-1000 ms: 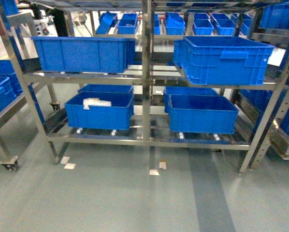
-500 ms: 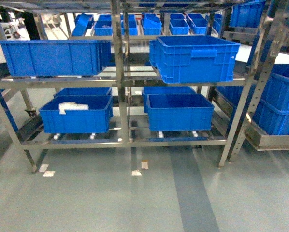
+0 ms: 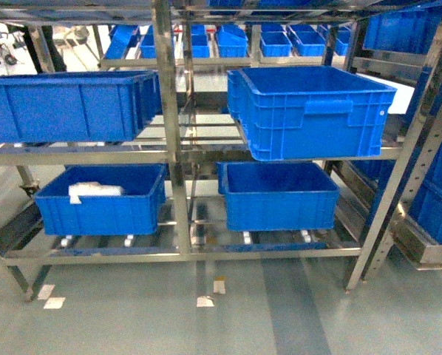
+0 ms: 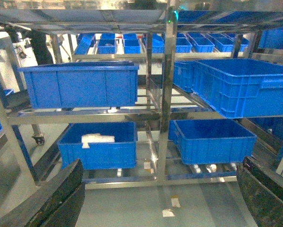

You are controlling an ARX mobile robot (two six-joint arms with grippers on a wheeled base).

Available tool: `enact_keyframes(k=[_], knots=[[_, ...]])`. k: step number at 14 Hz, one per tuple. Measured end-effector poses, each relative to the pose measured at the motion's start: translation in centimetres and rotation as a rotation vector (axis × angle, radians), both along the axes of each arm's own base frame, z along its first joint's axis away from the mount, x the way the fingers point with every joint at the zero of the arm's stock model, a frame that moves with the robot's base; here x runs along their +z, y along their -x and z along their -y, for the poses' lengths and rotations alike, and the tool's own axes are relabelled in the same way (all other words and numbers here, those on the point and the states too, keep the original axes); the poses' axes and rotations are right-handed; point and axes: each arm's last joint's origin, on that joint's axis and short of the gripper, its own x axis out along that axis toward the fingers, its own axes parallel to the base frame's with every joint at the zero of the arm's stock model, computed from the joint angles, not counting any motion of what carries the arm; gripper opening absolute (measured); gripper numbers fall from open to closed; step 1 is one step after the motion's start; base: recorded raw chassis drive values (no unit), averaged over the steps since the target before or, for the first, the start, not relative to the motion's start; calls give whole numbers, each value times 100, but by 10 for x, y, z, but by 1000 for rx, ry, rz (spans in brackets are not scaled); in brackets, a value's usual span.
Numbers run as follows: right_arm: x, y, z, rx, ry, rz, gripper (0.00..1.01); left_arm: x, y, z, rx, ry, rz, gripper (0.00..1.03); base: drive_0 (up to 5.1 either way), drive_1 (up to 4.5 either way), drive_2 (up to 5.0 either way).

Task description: Pick red block from blue box to shelf

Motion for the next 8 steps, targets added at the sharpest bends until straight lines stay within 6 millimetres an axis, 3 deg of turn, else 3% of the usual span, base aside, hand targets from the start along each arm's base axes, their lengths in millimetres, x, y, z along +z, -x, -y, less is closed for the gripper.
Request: enact_keyframes(k=[8], knots=[[0,0,0,0,0,-3,29,0,0,0,-1,0,0,98,18,416,-381]])
